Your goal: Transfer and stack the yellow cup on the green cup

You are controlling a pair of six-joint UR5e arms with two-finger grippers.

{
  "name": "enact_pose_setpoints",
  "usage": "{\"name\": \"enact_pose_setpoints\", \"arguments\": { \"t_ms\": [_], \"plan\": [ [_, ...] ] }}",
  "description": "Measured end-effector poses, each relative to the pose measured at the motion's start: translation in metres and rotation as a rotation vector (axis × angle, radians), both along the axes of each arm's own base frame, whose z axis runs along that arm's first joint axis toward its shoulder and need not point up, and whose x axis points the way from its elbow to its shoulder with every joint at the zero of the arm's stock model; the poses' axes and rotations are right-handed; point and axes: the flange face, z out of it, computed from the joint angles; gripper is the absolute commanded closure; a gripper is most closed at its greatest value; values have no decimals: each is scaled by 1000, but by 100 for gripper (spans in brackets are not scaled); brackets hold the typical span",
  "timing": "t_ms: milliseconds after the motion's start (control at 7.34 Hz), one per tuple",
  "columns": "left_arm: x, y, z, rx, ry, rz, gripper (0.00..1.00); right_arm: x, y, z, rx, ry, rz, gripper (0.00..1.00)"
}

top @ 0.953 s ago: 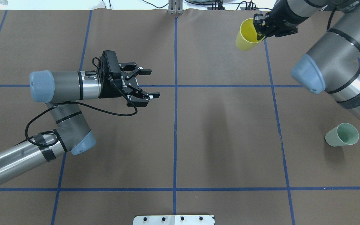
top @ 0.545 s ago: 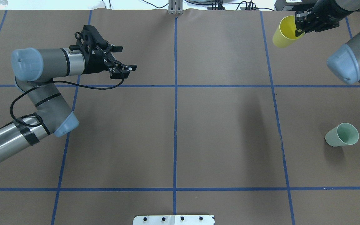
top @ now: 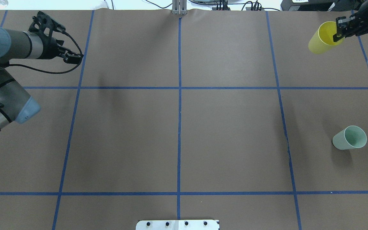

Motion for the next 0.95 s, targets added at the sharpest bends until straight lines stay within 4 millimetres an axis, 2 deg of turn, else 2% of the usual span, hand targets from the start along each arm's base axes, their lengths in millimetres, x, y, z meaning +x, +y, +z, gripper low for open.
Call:
{"name": "enact_pose_setpoints", "arguments": {
  "t_ms": [272, 409, 545, 681, 817, 953],
  "plan": [
    [-47, -19, 43, -97, -212, 29, 0, 15, 11, 11, 10, -12, -24, 100],
    [-78, -26, 59, -141, -267, 64, 0, 24, 23, 18, 20, -11, -36, 100],
    [-122, -32, 74, -200, -268, 114, 0, 30, 36, 25, 25, -8, -44, 100],
    [-181, -37, 86, -258, -239, 152, 0, 34, 49, 31, 29, -4, -52, 100],
    [-244, -35, 105, -318, -216, 148, 0, 38, 61, 38, 30, -1, -64, 100],
    [-292, -25, 129, -404, -203, 114, 0, 41, 75, 45, 20, -9, -79, 100]
  ]
}}
